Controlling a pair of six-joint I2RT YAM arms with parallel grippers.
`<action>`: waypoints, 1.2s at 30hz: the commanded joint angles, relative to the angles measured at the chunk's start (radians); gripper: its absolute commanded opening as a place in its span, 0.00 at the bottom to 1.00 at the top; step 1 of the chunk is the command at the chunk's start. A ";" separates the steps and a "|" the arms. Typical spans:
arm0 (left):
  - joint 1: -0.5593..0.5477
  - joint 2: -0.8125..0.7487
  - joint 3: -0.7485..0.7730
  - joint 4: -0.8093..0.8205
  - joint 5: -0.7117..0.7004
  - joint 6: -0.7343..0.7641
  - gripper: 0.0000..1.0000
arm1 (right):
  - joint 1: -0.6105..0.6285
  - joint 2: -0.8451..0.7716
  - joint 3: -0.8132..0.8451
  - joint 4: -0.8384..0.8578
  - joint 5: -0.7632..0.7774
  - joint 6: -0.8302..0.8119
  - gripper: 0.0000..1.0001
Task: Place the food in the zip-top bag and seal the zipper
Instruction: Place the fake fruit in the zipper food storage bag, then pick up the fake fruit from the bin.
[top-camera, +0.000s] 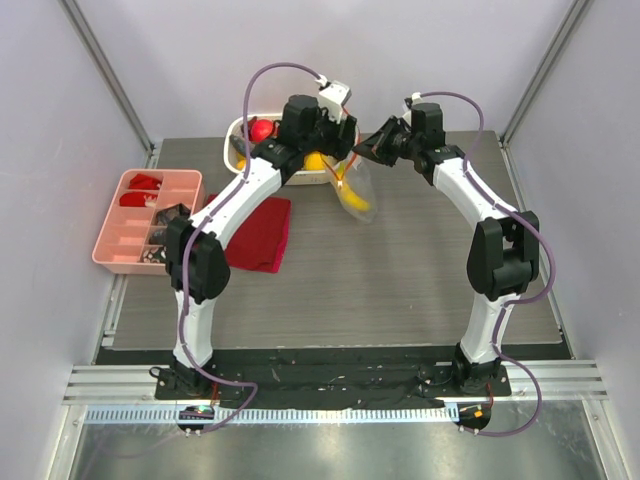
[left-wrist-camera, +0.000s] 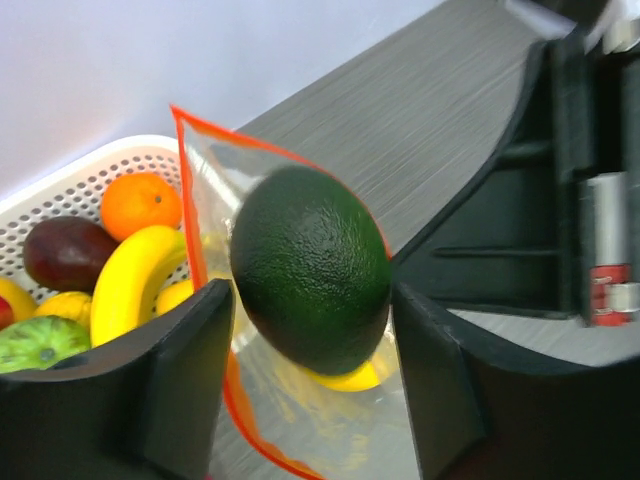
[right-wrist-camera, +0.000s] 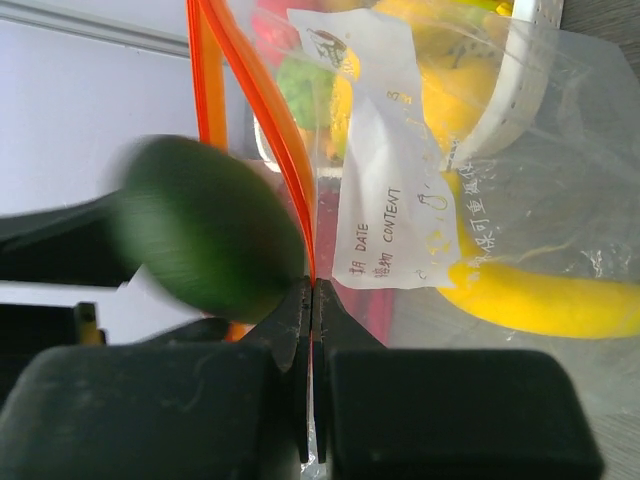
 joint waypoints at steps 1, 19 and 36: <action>0.003 0.002 0.069 -0.017 -0.010 0.018 0.87 | 0.001 -0.060 0.009 0.020 -0.005 -0.018 0.01; 0.329 0.082 0.153 0.029 -0.075 -0.464 1.00 | -0.023 -0.060 0.008 0.004 0.009 -0.039 0.01; 0.354 0.364 0.316 0.017 -0.326 -0.444 1.00 | -0.023 -0.060 0.023 -0.036 0.050 -0.069 0.01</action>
